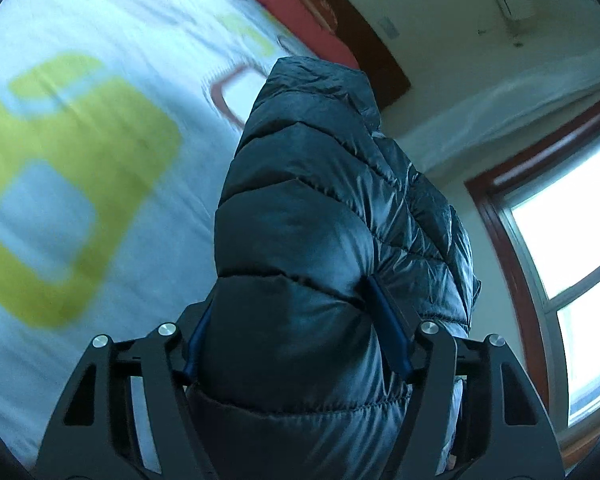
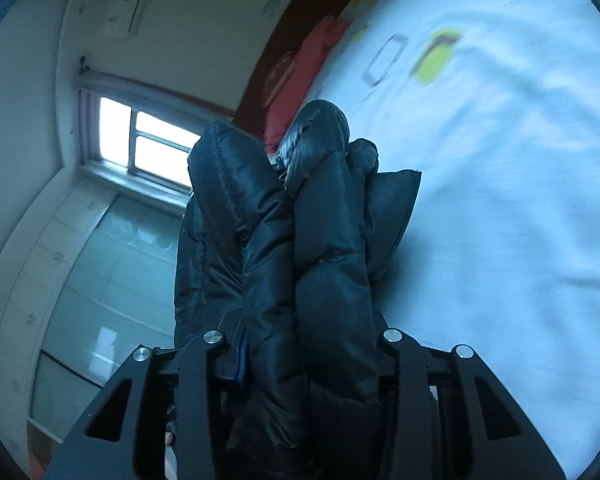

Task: Fold large clothes
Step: 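Lay the folded jacket down and press it flat with both tools, then open both tools and withdraw them from the folded jacket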

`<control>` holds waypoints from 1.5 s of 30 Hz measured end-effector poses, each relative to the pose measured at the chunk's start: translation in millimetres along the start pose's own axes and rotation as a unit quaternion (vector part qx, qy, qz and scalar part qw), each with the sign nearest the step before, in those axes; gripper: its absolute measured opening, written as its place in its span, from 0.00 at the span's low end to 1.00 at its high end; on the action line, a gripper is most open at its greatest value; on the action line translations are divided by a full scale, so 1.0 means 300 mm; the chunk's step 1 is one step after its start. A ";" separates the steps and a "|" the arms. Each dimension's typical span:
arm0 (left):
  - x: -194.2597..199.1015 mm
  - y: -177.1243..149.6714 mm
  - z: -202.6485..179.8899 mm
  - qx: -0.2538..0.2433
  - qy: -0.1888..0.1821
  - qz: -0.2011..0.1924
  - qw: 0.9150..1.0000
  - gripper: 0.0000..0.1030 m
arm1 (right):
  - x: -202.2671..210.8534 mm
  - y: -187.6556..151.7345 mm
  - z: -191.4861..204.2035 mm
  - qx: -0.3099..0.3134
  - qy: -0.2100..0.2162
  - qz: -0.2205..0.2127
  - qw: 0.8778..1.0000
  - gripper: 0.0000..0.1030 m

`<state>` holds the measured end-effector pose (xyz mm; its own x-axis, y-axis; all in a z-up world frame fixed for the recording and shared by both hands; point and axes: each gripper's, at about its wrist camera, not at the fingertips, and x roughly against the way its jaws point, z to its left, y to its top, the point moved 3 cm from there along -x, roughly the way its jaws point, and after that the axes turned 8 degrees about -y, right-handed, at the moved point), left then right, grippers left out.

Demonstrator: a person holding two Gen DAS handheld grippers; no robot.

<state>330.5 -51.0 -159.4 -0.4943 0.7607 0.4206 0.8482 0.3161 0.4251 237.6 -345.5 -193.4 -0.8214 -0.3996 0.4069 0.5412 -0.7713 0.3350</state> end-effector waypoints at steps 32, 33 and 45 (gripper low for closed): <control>0.099 0.209 0.225 0.000 0.081 0.000 0.997 0.77 | -0.236 0.028 -0.012 -0.054 -0.023 0.049 0.997 0.59; 0.115 0.198 0.218 -0.007 0.087 0.000 0.996 0.77 | -0.218 0.023 -0.008 -0.052 -0.029 0.046 0.997 0.59; 0.325 0.004 0.031 -0.166 0.214 -0.046 0.962 0.90 | 0.042 -0.154 0.206 0.102 -0.212 -0.019 0.972 0.59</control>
<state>285.1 28.9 -125.3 -0.6575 0.4134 0.6299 0.7247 0.1182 0.6789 213.4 -284.2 -151.2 -0.7171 -0.1002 0.6897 0.5720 -0.6501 0.5002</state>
